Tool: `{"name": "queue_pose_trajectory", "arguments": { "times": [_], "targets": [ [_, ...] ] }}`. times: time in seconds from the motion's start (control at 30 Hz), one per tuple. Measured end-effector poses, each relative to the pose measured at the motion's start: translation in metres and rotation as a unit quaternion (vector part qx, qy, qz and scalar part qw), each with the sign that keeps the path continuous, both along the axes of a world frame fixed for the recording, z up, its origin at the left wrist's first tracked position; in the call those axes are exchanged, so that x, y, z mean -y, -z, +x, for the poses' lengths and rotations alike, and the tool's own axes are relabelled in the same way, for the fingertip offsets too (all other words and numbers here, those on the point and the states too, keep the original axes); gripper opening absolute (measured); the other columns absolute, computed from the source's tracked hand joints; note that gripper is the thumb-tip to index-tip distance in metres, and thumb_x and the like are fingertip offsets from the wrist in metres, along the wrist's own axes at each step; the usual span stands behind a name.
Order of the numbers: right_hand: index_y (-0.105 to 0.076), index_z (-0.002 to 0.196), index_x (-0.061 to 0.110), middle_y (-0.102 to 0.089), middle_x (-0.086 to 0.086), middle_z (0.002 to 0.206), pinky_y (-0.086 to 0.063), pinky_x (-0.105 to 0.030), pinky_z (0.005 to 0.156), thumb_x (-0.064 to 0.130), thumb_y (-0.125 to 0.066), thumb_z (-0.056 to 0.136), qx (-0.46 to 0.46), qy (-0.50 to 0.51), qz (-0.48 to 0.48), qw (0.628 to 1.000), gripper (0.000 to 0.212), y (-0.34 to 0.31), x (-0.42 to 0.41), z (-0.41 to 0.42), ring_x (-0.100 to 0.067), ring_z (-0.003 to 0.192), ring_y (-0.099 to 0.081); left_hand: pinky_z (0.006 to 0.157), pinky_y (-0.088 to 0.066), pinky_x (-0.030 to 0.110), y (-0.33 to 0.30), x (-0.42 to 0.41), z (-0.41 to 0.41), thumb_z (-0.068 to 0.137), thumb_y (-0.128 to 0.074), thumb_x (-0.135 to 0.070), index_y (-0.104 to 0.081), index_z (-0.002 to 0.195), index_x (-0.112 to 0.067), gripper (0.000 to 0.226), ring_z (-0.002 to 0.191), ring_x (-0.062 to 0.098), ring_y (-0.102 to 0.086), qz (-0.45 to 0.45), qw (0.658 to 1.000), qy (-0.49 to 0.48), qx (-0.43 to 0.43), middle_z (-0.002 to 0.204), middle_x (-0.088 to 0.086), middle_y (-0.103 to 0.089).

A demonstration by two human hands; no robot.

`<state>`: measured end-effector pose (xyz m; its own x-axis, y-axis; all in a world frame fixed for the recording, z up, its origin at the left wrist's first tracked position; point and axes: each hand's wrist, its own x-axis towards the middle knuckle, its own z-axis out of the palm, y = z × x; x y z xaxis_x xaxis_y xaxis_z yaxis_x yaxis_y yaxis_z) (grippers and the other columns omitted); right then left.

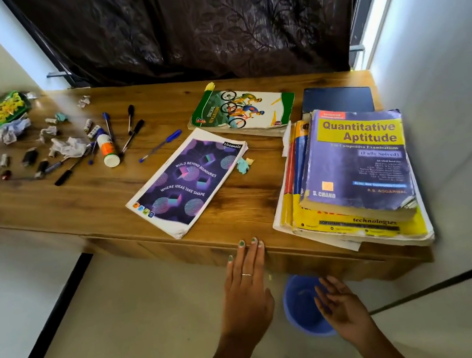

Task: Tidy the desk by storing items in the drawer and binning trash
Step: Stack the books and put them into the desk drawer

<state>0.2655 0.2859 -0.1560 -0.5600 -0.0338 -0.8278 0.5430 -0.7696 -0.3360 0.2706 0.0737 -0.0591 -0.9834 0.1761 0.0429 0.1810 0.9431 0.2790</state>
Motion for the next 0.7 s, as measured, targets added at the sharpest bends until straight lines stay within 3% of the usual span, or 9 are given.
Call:
{"name": "queue_pose_trajectory", "arguments": {
  "times": [0.13,0.33,0.5,0.63,0.7],
  "targets": [
    [-0.056,0.103,0.008,-0.059,-0.011,0.098,-0.058,-0.032,0.053,-0.009,-0.039,0.090,0.026,-0.003,0.002,1.000,0.027,-0.005,0.000,-0.007,-0.025,0.088,-0.059,0.111,-0.019,0.040,-0.001,-0.002,0.001,0.069,-0.069,-0.023,-0.021,0.148,-0.011,0.093,0.143,0.022,-0.018,-0.006,1.000,-0.001,0.002,0.153,0.006,-0.030],
    [-0.055,0.085,0.006,-0.070,-0.008,0.064,-0.057,-0.027,0.054,-0.012,-0.040,0.087,0.007,0.006,0.014,1.000,0.023,-0.013,0.003,-0.020,-0.016,0.060,-0.069,0.112,-0.018,0.039,-0.008,0.004,0.001,0.074,-0.066,-0.025,-0.019,0.148,-0.012,0.089,0.142,0.023,-0.017,-0.005,1.000,0.019,-0.002,0.154,0.006,-0.028],
    [-0.053,0.086,0.010,-0.056,-0.008,0.085,-0.044,-0.028,0.072,-0.011,-0.039,0.088,0.006,0.011,0.005,1.000,0.025,-0.017,0.014,-0.008,-0.016,0.081,-0.056,0.119,-0.005,0.041,-0.020,0.015,-0.003,0.085,-0.055,-0.030,-0.008,0.151,-0.016,0.082,0.147,0.020,-0.004,-0.025,0.998,0.056,0.008,0.159,0.000,-0.009],
    [-0.052,0.086,0.010,-0.051,-0.007,0.083,-0.051,-0.024,0.056,-0.010,-0.036,0.089,0.033,0.000,0.025,0.999,0.026,-0.009,0.014,0.009,-0.015,0.078,-0.053,0.117,0.007,0.038,-0.024,0.021,0.001,0.092,-0.044,-0.039,-0.004,0.151,-0.017,0.075,0.147,0.019,0.002,-0.020,0.998,0.055,0.013,0.159,-0.001,-0.002],
    [-0.052,0.090,0.012,-0.052,-0.007,0.084,-0.052,-0.020,0.048,-0.012,-0.036,0.087,0.038,-0.001,0.034,0.999,0.029,-0.004,0.014,0.023,-0.017,0.079,-0.053,0.116,0.008,0.037,-0.023,0.024,0.005,0.092,-0.023,-0.057,-0.006,0.151,-0.018,0.072,0.147,0.019,0.000,-0.019,0.998,0.057,0.014,0.159,-0.001,-0.003]
  ]
}}
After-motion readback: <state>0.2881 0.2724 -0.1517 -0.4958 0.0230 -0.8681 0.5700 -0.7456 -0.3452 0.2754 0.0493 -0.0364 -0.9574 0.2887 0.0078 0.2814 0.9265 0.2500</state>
